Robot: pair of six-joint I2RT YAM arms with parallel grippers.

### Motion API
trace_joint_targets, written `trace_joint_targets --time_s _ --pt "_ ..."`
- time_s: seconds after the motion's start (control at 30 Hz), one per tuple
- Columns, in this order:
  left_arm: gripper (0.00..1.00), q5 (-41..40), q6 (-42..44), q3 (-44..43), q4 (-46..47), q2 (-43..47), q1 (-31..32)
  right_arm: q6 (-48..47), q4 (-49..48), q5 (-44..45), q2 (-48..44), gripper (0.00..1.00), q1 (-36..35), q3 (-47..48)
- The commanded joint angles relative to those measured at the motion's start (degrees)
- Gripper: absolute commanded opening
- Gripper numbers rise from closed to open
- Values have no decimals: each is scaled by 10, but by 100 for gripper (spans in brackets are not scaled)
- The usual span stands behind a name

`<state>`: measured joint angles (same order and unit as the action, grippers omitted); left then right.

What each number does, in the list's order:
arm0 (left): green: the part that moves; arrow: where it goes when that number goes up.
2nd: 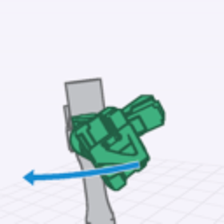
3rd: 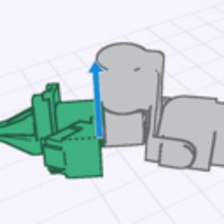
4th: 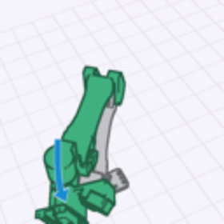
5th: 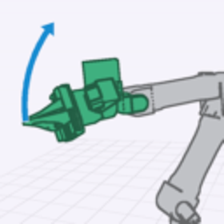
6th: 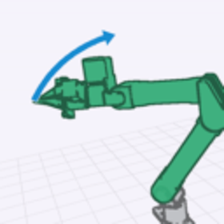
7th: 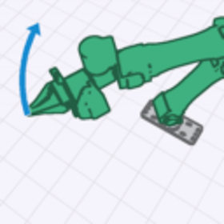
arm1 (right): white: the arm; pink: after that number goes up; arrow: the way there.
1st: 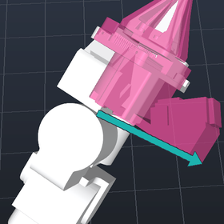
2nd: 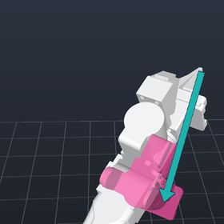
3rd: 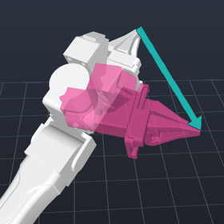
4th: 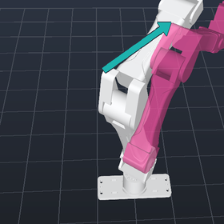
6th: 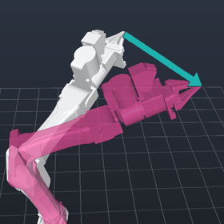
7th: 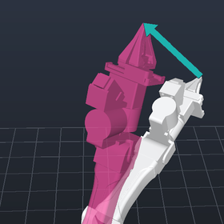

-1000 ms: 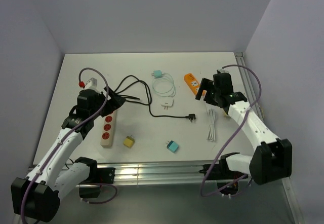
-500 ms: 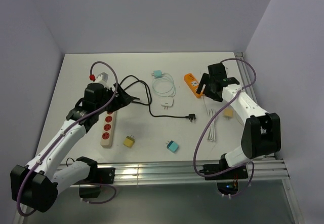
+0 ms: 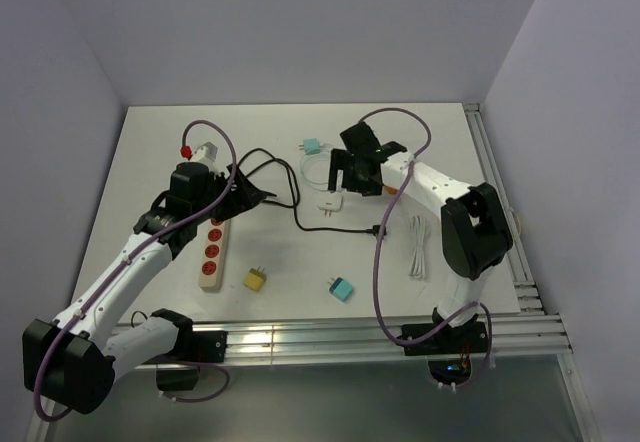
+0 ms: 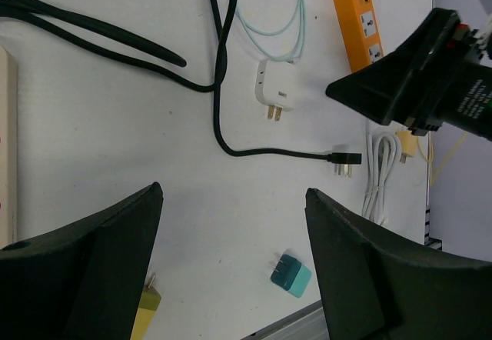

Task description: Insert the plug

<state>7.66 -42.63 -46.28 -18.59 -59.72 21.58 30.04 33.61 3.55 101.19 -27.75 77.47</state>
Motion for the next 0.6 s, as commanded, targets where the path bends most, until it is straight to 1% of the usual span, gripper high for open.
trace_joint_targets --time_s 0.0,0.07,0.23,0.33,0.57 --pt "80 0 11 -24 6 12 2 19 -13 0 18 95 -30 24" --pt "80 1 10 -21 8 15 2 22 -20 0 32 100 -40 26" --pt "80 2 10 -21 4 18 2 34 -32 2 62 100 -51 38" --pt "80 2 8 -17 6 26 2 30 -13 16 90 100 -59 76" --pt "80 1 7 -22 1 33 2 28 15 49 149 99 -62 123"
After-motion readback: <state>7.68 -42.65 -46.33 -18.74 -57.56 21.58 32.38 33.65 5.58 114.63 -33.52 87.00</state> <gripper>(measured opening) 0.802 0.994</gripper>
